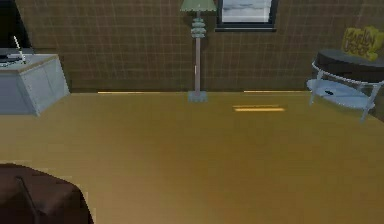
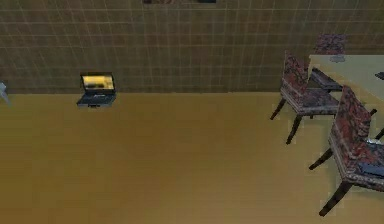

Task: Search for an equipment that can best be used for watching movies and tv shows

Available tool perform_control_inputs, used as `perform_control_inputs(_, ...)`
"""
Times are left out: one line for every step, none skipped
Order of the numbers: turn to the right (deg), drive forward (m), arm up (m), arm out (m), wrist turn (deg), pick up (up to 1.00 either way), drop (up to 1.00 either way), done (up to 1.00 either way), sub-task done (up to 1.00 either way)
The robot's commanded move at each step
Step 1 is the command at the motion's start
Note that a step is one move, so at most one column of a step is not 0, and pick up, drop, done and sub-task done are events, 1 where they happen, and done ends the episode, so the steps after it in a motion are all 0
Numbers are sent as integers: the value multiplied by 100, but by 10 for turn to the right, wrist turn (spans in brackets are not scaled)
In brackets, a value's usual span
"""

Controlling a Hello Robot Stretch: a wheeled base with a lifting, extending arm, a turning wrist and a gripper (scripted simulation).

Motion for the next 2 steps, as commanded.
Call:
perform_control_inputs(0,100,0,0,0,0,0,0,0)
perform_control_inputs(-420,0,0,0,0,0,0,0,0)
